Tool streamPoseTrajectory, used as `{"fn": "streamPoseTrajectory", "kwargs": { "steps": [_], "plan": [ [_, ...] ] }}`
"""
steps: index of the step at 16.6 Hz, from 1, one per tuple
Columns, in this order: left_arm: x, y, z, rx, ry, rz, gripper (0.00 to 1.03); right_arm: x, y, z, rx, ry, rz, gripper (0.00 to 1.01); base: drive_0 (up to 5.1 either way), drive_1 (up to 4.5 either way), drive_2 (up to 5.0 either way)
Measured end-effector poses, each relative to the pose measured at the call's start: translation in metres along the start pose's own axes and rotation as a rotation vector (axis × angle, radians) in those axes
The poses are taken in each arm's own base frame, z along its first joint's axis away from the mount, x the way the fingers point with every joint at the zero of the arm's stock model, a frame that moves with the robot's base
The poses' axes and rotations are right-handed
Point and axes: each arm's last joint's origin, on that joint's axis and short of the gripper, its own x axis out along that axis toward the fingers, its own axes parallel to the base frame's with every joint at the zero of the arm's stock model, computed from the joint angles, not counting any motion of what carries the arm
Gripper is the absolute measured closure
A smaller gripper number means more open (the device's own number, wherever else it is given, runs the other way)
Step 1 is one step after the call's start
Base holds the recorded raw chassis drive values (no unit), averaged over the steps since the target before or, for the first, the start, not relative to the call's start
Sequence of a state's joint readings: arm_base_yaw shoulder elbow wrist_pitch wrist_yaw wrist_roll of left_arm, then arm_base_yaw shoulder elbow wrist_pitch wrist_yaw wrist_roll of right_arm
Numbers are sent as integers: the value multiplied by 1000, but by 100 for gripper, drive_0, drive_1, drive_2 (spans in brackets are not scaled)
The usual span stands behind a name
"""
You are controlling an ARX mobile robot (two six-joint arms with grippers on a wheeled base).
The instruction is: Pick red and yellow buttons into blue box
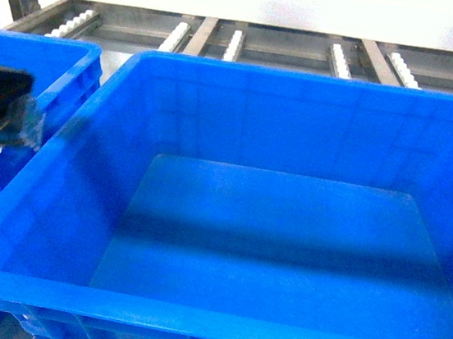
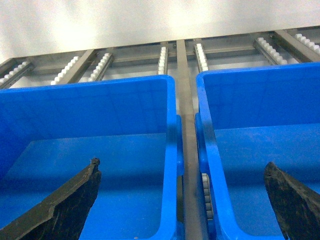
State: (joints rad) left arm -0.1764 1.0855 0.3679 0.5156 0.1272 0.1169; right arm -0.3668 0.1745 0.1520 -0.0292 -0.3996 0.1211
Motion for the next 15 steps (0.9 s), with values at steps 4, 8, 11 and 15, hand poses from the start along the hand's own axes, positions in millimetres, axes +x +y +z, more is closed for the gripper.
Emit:
{"fn": "streamPoseTrajectory", "kwargs": {
  "steps": [4,8,11,15],
  "plan": [
    [87,-41,33,139,54,-277,71,0,0,0,0,0,0,3,0,0,0],
    [144,-84,3,129,225,-479,71,0,0,0,0,0,0,3,0,0,0],
    [163,-98,-45,142,369,-438,70,0,0,0,0,0,0,3,0,0,0],
    [166,-95,-42,120,333,-388,70,0,0,0,0,0,0,3,0,0,0]
  ]
}}
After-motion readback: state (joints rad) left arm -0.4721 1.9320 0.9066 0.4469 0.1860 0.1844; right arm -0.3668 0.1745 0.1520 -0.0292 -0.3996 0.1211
